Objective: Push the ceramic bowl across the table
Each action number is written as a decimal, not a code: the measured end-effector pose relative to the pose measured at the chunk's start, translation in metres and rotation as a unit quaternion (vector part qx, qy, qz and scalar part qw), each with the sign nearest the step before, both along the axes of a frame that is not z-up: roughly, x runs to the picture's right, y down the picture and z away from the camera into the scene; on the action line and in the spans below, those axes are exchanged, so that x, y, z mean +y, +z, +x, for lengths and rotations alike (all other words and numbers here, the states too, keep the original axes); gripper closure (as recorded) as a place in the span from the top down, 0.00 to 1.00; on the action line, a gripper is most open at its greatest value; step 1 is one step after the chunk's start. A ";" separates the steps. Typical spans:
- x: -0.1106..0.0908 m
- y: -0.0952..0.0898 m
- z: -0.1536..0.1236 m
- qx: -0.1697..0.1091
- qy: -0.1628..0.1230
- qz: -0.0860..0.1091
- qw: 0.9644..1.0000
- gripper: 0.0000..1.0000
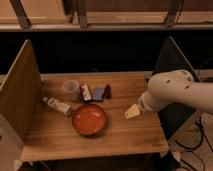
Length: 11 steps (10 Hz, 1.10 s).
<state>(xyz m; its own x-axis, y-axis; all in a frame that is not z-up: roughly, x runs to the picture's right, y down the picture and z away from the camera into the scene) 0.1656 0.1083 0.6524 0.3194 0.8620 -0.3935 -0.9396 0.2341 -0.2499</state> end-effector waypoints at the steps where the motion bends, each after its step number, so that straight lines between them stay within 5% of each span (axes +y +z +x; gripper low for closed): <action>1: 0.000 0.000 0.000 0.000 0.000 0.000 1.000 0.80; 6: 0.000 0.000 0.000 0.000 0.000 0.000 1.000 0.79; 11: 0.000 0.000 0.000 0.000 -0.001 0.000 1.000 0.36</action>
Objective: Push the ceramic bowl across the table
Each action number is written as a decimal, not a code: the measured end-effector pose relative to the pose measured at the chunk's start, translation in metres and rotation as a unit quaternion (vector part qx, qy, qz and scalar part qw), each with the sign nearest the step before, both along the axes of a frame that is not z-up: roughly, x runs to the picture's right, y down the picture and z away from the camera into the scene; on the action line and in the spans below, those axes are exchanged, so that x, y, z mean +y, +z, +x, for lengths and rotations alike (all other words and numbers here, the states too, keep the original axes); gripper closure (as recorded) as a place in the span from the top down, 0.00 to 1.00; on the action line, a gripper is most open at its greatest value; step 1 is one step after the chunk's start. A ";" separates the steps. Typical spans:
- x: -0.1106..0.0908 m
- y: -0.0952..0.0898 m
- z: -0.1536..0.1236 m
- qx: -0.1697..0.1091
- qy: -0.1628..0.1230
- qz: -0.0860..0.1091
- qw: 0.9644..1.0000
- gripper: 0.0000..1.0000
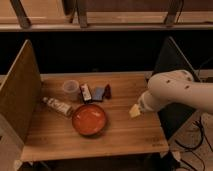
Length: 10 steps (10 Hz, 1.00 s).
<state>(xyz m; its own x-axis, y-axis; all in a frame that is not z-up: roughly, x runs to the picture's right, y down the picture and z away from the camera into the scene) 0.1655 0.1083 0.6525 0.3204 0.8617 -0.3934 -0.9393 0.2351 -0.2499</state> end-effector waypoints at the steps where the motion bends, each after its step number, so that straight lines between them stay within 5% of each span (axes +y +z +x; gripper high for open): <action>1: -0.001 0.000 0.000 0.001 -0.004 0.001 1.000 0.24; 3: -0.007 0.002 -0.002 -0.002 -0.044 0.018 0.999 0.06; 4: -0.015 0.004 -0.022 -0.019 -0.085 0.036 0.996 0.01; 6: -0.028 0.009 -0.074 -0.067 -0.169 0.071 0.981 0.00; 7: -0.028 0.013 -0.096 -0.087 -0.196 0.077 0.974 0.00; 9: -0.017 0.025 -0.157 -0.143 -0.255 0.076 0.953 0.00; 10: -0.013 0.027 -0.169 -0.155 -0.263 0.074 0.949 0.00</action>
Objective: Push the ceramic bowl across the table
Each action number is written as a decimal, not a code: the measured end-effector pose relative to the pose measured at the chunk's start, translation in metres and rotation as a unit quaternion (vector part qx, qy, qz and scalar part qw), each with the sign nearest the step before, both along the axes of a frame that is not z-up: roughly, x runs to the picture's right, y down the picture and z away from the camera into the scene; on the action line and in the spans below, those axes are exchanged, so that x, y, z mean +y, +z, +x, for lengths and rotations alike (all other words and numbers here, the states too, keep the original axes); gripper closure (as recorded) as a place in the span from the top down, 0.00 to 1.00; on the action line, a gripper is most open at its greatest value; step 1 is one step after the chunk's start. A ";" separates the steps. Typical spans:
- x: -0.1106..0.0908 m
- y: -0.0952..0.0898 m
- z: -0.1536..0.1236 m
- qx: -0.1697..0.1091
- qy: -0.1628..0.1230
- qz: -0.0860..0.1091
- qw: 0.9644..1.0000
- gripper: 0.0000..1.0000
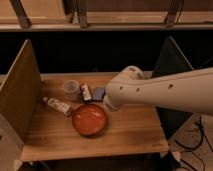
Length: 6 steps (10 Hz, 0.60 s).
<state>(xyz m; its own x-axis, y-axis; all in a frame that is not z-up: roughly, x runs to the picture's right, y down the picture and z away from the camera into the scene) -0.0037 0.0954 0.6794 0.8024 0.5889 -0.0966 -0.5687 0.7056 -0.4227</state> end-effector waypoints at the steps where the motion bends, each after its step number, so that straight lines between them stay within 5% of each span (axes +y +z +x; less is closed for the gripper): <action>1: 0.000 0.000 0.000 -0.001 -0.001 0.000 1.000 0.00; 6: -0.001 0.000 0.005 0.005 -0.004 0.002 1.000 0.00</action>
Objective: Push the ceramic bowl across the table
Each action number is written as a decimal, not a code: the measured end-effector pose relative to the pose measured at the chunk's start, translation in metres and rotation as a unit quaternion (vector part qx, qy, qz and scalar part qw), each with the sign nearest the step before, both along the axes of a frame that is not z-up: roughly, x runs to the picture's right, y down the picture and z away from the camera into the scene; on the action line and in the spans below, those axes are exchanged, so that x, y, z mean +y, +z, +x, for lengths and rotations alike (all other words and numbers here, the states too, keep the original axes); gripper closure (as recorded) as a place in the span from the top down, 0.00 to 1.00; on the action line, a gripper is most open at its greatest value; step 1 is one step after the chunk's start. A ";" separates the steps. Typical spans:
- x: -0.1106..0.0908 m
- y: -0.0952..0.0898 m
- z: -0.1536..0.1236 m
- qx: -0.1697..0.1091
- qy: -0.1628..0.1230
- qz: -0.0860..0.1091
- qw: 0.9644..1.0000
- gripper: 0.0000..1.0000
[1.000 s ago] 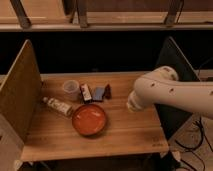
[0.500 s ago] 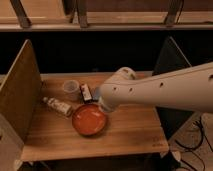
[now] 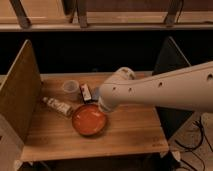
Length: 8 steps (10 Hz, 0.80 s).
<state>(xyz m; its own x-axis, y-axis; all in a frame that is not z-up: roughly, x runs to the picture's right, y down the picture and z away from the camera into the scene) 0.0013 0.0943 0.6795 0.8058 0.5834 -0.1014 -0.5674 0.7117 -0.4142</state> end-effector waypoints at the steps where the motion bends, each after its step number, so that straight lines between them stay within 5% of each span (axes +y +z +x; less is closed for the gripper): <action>1: 0.000 0.002 0.002 0.002 -0.007 0.002 1.000 0.00; 5: 0.040 0.039 -0.070 -0.058 -0.077 -0.039 0.995 0.00; 8: 0.080 0.068 -0.149 -0.131 -0.144 -0.083 0.977 0.00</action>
